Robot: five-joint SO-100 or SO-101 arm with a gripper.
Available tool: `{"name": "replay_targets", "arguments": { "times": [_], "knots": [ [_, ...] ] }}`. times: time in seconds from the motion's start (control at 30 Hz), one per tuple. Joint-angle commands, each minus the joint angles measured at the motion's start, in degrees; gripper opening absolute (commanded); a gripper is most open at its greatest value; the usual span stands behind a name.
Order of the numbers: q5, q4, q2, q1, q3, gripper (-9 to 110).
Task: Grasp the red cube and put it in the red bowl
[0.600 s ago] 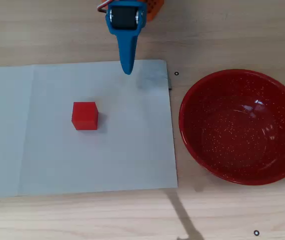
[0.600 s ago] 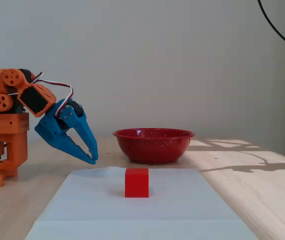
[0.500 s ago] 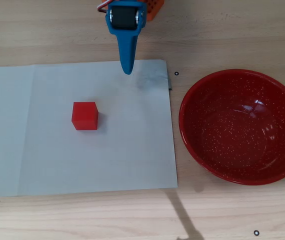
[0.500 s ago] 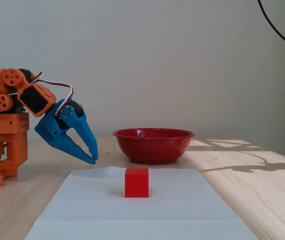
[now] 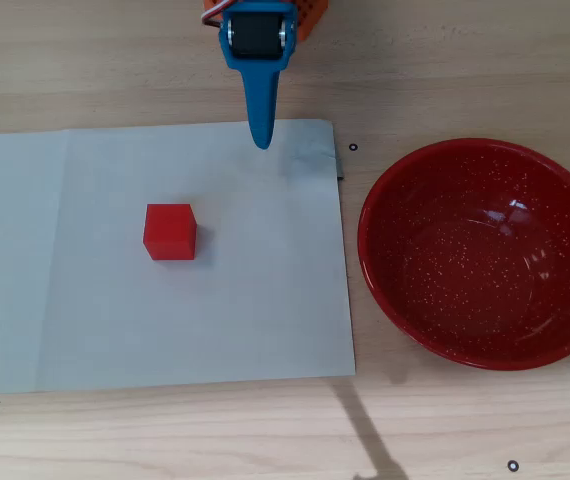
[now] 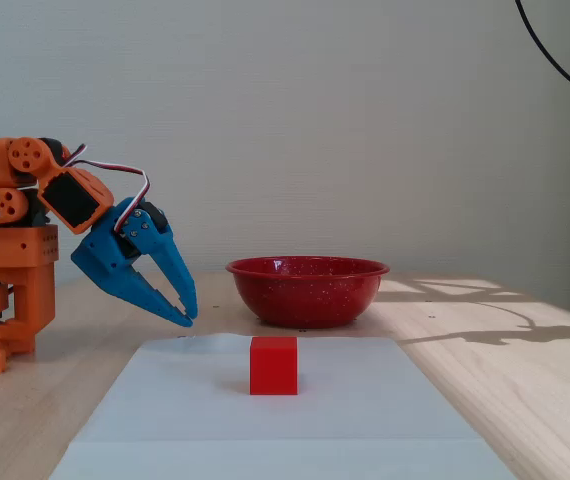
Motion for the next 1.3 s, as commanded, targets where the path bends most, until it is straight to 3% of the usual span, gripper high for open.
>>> {"name": "replay_targets", "arguments": {
  "times": [0.0, 0.4, 0.97, 1.27],
  "knots": [
    [-0.44, 0.18, 0.62, -0.26, 0.70, 0],
    [1.93, 2.20, -1.23, 0.35, -1.58, 0],
    [10.46, 29.71, -31.29, -5.01, -49.57, 0],
    [15.47, 34.72, -49.57, -11.95, -68.47, 0]
  ]
}}
